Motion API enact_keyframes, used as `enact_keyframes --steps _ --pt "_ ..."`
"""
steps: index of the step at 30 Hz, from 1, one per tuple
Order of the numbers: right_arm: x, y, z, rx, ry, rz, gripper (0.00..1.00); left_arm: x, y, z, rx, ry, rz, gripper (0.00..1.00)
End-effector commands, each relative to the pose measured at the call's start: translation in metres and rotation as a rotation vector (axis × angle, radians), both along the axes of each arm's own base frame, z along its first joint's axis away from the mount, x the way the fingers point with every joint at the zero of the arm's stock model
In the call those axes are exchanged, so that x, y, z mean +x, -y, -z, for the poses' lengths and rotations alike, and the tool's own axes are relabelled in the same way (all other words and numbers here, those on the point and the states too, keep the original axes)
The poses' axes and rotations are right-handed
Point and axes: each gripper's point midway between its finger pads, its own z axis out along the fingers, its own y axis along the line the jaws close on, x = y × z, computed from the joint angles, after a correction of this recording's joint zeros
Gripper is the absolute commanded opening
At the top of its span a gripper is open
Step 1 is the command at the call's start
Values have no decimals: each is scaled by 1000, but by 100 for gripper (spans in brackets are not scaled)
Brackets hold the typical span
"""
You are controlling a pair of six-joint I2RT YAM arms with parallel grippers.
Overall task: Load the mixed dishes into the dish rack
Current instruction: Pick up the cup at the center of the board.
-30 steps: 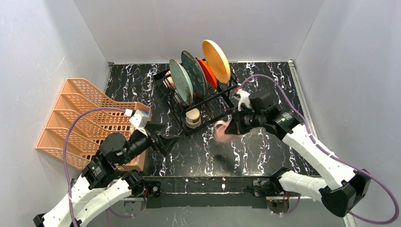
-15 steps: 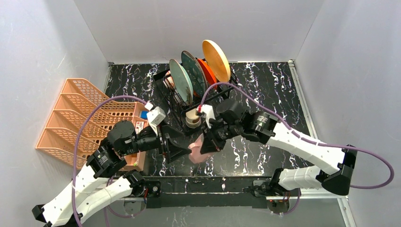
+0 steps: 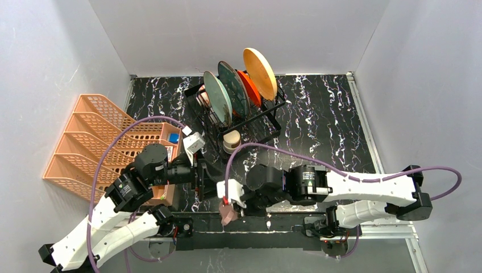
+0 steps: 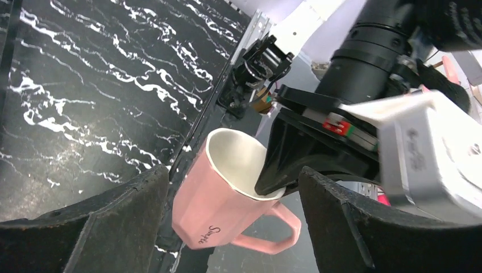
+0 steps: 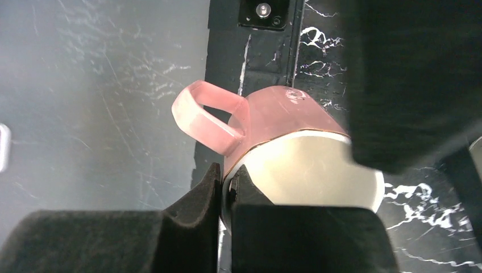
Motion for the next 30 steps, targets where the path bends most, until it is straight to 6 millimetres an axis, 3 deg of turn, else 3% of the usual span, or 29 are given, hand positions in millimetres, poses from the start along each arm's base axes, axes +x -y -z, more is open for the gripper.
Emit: enact_keyframes --steps 1,10,16,22,30 --pt "-3 -12 -26 173 225 -161 1 -4 -7 7 51 -32 -4 81" --pt "-15 -24 -23 99 391 -334 1 -8 -3 32 175 -89 70 72" --pt "-13 -29 -26 70 434 -378 1 -16 -10 48 293 -126 149 64" --pt "-15 -37 -27 55 450 -420 1 -24 -11 63 395 -153 198 52" --pt "-12 -44 -29 11 454 -427 1 -18 -20 80 541 -144 167 36"
